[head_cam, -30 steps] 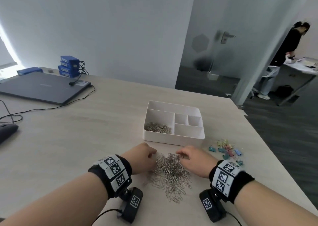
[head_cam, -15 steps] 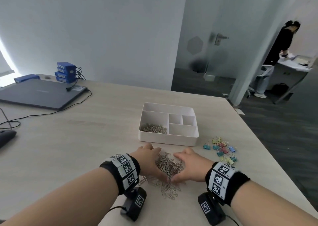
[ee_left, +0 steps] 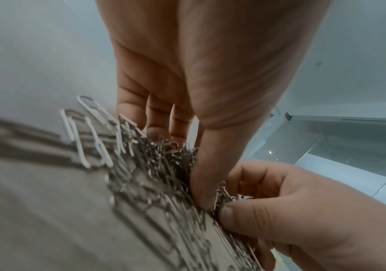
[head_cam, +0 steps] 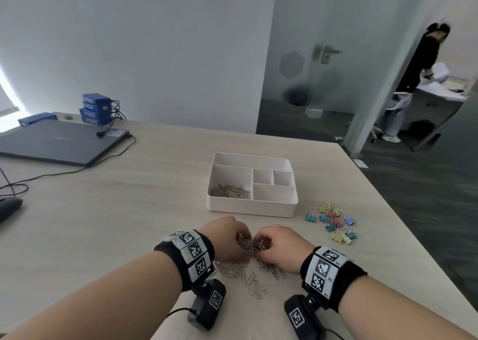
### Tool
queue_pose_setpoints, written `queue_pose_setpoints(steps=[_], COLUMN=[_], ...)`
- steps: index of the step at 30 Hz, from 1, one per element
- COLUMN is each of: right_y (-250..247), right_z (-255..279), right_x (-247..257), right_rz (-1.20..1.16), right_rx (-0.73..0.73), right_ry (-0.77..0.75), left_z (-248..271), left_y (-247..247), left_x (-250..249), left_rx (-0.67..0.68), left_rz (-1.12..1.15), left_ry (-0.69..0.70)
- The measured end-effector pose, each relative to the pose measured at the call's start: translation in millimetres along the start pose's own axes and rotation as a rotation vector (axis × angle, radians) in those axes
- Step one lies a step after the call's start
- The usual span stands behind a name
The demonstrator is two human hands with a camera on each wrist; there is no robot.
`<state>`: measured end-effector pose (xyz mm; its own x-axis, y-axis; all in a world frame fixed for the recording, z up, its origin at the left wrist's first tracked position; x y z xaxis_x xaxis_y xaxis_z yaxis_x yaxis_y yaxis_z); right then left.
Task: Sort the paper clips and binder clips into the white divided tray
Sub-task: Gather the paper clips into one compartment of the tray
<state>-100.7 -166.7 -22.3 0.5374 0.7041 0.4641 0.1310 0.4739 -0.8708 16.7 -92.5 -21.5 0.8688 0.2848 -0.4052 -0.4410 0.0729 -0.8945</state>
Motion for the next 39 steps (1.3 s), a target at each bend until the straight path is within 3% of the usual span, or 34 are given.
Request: queue_pose_setpoints(steps=[17,30,36,39], right_y=[2,2,5,7], right_z=[-1,-2,-2,-1], right_x=[-21,-37,-40,-40], right_rz=[-0.385,-0.721,-0.708,-0.688], right_rx=[-0.099,-0.137,-0.139,-0.142], right_ry=[0.089,0.126,0.137,0.149], left_z=[-5,-11,-21,-32], left_y=[-6,-26,-65,-84], left_x=[23,27,35,43], left_rx=[-0.105,-0.180,-0.310,-0.391], left_rz=[0.275,0.533,0.622,0.540], left_ry=[-0.067,-0.030,-0.037,-0.088])
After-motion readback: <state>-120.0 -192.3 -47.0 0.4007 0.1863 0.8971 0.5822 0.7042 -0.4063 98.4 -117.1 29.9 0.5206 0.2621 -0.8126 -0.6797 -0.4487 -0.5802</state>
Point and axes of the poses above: each hand's wrist, its own z-axis away from the middle knuckle, its own y-axis out of the palm, x = y × z, the point moved 7 cm from there along -z, towards the middle knuckle
